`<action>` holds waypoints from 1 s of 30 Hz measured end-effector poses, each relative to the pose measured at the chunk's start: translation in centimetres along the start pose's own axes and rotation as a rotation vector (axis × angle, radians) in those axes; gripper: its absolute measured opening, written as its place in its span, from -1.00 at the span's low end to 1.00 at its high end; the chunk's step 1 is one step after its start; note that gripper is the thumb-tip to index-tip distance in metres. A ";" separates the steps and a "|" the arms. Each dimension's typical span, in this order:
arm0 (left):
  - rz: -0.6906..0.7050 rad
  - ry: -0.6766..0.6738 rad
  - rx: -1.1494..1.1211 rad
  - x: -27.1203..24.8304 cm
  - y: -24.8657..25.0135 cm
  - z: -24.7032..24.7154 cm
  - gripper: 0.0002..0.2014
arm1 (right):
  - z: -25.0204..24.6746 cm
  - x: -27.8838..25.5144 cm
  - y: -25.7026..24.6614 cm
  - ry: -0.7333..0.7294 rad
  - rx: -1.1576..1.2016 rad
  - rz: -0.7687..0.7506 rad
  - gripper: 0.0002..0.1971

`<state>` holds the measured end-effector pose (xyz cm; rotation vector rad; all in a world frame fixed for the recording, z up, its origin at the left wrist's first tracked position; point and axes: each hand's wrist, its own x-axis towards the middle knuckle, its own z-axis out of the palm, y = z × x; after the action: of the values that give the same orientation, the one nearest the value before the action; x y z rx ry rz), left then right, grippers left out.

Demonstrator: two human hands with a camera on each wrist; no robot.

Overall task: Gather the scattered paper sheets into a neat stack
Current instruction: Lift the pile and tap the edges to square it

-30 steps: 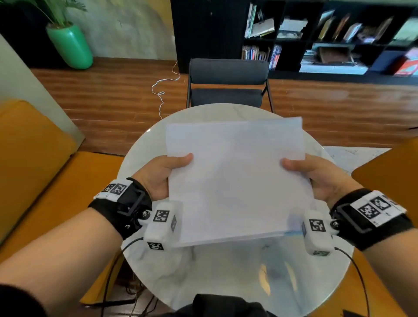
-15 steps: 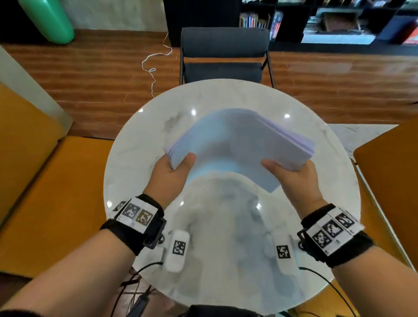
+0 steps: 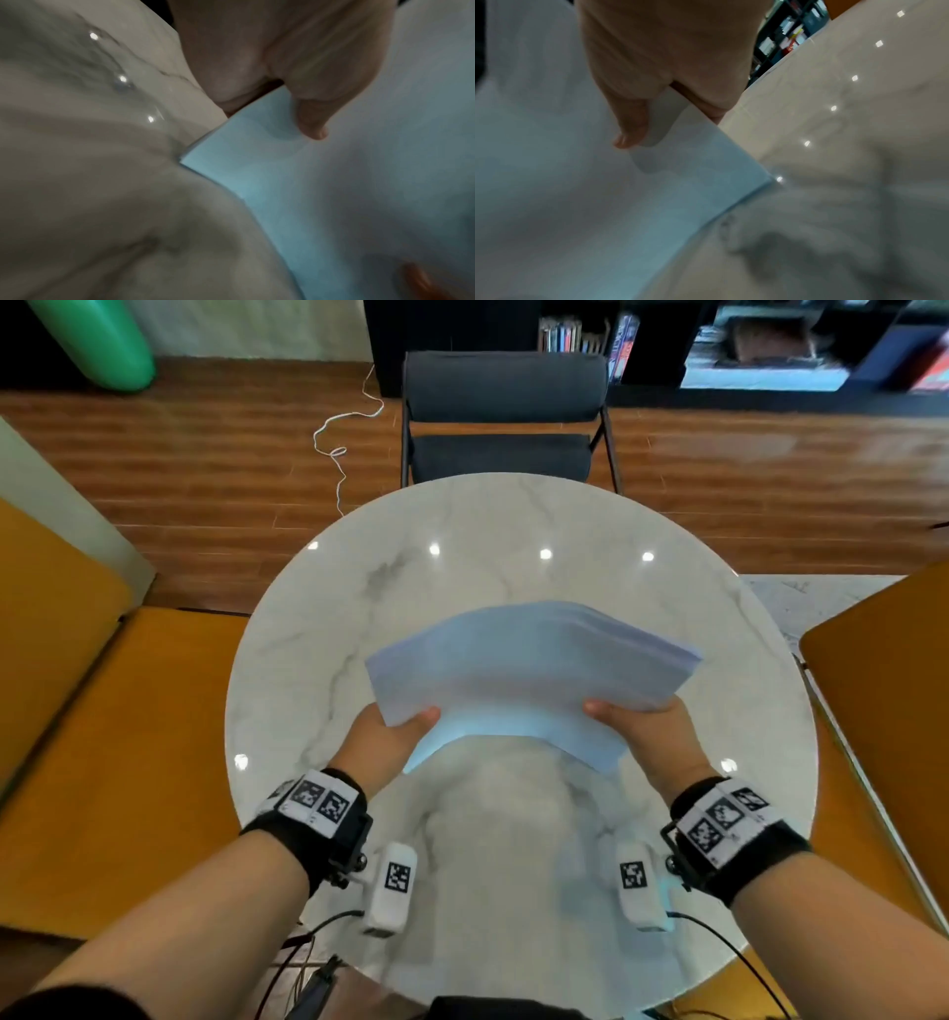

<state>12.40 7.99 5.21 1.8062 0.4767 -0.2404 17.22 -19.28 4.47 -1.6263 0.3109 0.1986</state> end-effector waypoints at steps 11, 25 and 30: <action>0.152 0.034 0.304 1.1 3.0 -2.7 -0.89 | -2.7 1.4 -3.1 -0.177 -0.020 -0.100 -0.68; 0.413 -0.245 0.989 -1.3 16.1 -5.3 -0.83 | 0.5 -1.4 -13.5 -0.427 -0.576 -0.402 -0.86; 0.464 -0.189 0.215 -0.1 14.9 -8.4 -0.55 | -1.9 -1.4 -12.7 -0.344 -0.101 -0.259 -0.87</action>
<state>18.18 12.64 20.63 2.0237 -0.1113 -0.1401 19.86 -20.31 17.03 -1.6800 -0.1754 0.2945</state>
